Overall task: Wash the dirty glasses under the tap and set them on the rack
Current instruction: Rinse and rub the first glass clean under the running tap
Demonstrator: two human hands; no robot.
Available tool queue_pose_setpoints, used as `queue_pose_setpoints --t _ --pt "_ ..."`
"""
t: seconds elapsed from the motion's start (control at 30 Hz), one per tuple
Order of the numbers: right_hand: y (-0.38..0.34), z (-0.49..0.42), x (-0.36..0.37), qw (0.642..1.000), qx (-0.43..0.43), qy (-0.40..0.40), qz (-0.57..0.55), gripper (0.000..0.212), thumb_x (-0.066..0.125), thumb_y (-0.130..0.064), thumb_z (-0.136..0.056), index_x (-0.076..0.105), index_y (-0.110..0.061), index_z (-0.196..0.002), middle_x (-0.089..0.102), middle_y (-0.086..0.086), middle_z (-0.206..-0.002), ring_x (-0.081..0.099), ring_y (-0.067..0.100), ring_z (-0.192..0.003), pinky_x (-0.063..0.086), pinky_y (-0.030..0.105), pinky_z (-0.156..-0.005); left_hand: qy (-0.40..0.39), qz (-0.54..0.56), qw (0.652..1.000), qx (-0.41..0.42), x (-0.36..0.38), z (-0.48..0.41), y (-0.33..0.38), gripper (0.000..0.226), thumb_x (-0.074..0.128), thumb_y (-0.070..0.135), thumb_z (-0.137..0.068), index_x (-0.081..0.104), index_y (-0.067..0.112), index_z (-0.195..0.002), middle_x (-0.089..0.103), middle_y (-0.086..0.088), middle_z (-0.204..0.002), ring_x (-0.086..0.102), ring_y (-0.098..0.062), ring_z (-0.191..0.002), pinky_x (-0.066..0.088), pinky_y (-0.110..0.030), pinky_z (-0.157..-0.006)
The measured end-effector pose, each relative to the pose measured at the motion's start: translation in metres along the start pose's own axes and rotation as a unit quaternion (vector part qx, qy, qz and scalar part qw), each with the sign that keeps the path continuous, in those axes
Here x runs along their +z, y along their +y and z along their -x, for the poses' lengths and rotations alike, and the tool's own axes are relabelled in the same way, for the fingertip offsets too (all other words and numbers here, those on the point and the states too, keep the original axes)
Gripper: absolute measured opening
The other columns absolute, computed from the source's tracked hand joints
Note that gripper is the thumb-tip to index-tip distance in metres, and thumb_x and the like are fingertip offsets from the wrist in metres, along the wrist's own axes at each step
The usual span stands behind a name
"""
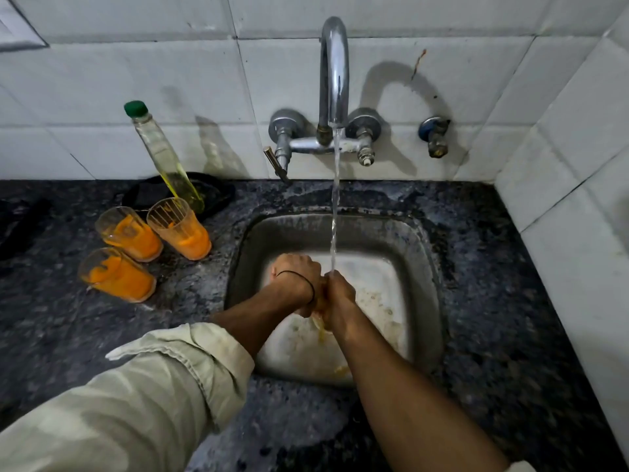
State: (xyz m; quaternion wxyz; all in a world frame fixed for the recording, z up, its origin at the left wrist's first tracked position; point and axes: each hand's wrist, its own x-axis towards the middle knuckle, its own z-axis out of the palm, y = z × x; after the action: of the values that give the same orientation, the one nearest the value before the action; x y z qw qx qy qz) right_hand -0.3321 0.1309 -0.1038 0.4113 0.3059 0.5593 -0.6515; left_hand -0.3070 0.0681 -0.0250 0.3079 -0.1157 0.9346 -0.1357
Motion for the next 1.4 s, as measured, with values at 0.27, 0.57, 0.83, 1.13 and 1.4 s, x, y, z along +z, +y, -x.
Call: queue_pose_setpoints --t 0.27,0.57,0.83,1.13,1.4 --pt "-0.039 0.011 -0.008 0.929 -0.172 0.029 0.327 0.037 0.058 -0.039 -0.095 0.072 -0.006 -0.104 0.074 0.014 -0.107 0.071 0.03 -0.097 0.058 0.041 -0.09 0.07 0.36 0.93 -0.018 0.032 -0.012 -0.007 0.061 0.083 0.044 -0.061 0.059 0.028 -0.114 0.066 -0.001 -0.108 0.062 -0.024 -0.101 0.05 -0.035 -0.079" --pt "-0.116 0.11 -0.003 0.537 -0.401 -0.033 0.741 0.025 0.059 -0.031 -0.091 0.069 -0.018 -0.073 0.072 0.006 -0.081 0.068 0.024 -0.077 0.057 0.039 -0.075 0.158 0.756 0.62 0.134 0.006 -0.008 0.004 0.052 0.083 -0.004 -0.067 0.057 0.01 -0.11 0.067 0.001 -0.095 0.065 -0.004 -0.084 0.055 -0.024 -0.076" --pt "-0.138 0.152 -0.007 0.434 -0.469 -0.027 0.769 0.019 0.057 -0.028 -0.096 0.07 -0.02 -0.085 0.068 -0.003 -0.076 0.062 0.019 -0.08 0.042 0.038 -0.095 0.219 0.825 0.517 0.068 -0.026 0.002 0.013 0.026 0.068 -0.006 -0.08 0.056 0.012 -0.094 0.063 0.0 -0.077 0.058 -0.012 -0.065 0.049 -0.026 -0.055" --pt "-0.15 0.155 0.006 0.552 -0.485 -0.059 0.676 0.034 0.059 -0.034 -0.096 0.069 -0.012 -0.073 0.071 0.005 -0.073 0.068 0.018 -0.069 0.057 0.038 -0.073 0.216 0.774 0.58 0.133 -0.035 0.002 -0.007 0.042 0.078 0.007 -0.076 0.06 0.012 -0.113 0.071 -0.001 -0.096 0.068 -0.01 -0.089 0.054 -0.019 -0.074" --pt "-0.128 0.138 0.02 0.645 -0.472 -0.064 0.598 0.025 0.058 -0.024 -0.098 0.067 -0.009 -0.079 0.07 0.005 -0.078 0.067 0.019 -0.078 0.051 0.033 -0.07 0.266 0.772 0.574 -0.062 -0.028 0.0 -0.002 0.024 0.07 0.02 -0.082 0.058 0.022 -0.103 0.07 -0.002 -0.096 0.066 -0.021 -0.089 0.053 -0.033 -0.07"
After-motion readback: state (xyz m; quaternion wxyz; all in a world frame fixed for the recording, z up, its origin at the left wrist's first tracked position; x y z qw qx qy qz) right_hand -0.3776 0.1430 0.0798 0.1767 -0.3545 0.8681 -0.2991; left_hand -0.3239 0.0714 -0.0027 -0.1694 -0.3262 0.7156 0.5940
